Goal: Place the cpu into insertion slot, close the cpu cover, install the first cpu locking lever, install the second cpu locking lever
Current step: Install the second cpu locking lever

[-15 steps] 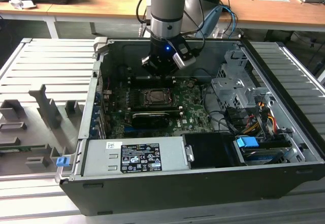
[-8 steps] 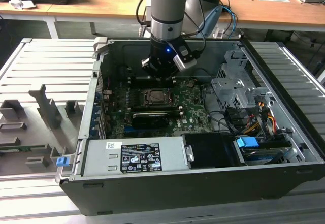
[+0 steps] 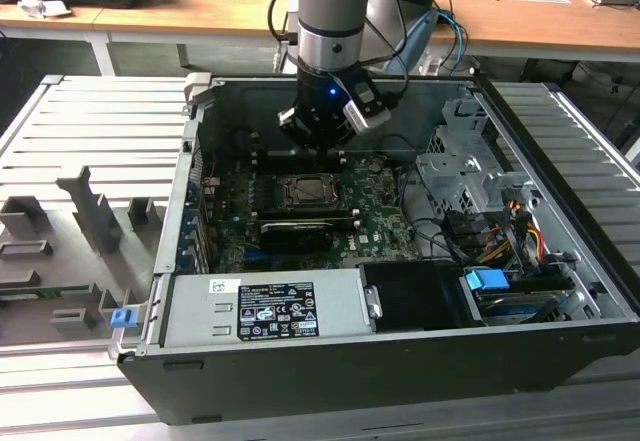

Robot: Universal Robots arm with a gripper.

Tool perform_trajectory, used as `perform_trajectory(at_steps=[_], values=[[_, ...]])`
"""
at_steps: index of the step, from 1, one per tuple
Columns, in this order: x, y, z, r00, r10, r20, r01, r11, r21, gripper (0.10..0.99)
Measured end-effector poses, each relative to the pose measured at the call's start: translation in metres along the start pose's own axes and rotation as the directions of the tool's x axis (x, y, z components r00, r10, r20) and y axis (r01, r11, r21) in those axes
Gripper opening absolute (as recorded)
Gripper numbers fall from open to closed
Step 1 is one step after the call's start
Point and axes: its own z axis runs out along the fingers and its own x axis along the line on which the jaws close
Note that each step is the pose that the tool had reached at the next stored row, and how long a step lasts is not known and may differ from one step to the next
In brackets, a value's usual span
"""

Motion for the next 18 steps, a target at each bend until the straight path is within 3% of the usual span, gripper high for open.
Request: perform_trajectory(at_steps=[5,10,13,18], values=[[0.0006,-0.0067,-0.0003,1.0000,0.000,0.0001,0.000,1.0000,0.000,0.106],[0.0002,-0.0062,-0.0144,1.0000,0.000,0.0001,0.000,1.0000,0.000,0.106],[0.0009,-0.0115,-0.0150,1.0000,0.000,0.0000,0.000,1.0000,0.000,0.106],[0.0011,-0.0140,-0.0152,1.0000,0.000,0.0000,0.000,1.0000,0.000,0.106]])
